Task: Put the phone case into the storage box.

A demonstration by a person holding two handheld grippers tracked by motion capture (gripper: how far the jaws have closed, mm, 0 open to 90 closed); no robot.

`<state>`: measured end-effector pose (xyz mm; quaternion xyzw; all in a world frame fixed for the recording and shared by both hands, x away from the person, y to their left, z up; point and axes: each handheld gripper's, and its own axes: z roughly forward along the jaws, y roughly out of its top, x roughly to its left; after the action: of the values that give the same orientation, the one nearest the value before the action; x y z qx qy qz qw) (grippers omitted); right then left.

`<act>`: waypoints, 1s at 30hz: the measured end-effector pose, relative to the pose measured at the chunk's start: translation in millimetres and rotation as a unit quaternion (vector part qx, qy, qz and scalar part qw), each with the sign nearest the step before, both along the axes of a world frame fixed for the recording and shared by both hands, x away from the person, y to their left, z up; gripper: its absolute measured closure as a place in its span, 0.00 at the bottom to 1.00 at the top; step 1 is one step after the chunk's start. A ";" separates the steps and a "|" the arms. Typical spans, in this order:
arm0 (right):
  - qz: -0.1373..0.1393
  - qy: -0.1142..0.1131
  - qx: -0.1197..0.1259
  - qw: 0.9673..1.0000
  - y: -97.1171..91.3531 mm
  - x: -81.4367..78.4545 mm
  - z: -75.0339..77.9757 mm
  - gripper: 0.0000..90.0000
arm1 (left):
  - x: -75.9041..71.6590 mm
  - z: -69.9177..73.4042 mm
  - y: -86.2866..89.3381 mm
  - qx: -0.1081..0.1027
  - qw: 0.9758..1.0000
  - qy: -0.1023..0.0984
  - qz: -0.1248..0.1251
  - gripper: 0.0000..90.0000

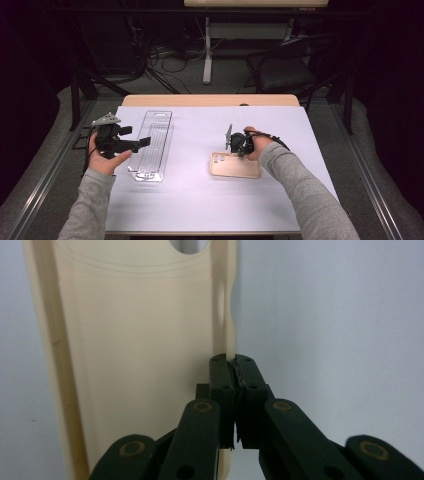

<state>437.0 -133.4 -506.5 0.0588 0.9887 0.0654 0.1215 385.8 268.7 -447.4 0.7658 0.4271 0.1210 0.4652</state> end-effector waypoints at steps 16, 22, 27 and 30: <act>-0.050 -0.024 0.072 0.996 -2.6 -10.1 23.1 0.98 | -0.7 0.2 -1.4 0.005 1.000 -0.005 0.001 0.05; -0.075 -0.036 0.108 0.991 -3.3 -16.3 30.6 0.98 | -1.5 0.7 -1.6 0.005 1.000 -0.007 0.002 0.05; -0.108 -0.047 0.143 0.983 -7.4 -21.9 34.5 0.98 | -2.2 1.0 -2.1 0.005 1.000 -0.008 0.002 0.05; -0.126 -0.055 0.163 0.977 -12.4 -24.7 37.4 0.98 | -2.7 1.5 -2.1 0.005 1.000 -0.010 0.002 0.05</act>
<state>412.3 -145.8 -469.1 0.1983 0.9413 0.2128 0.1715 383.1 266.7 -445.8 0.7660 0.4236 0.1314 0.4654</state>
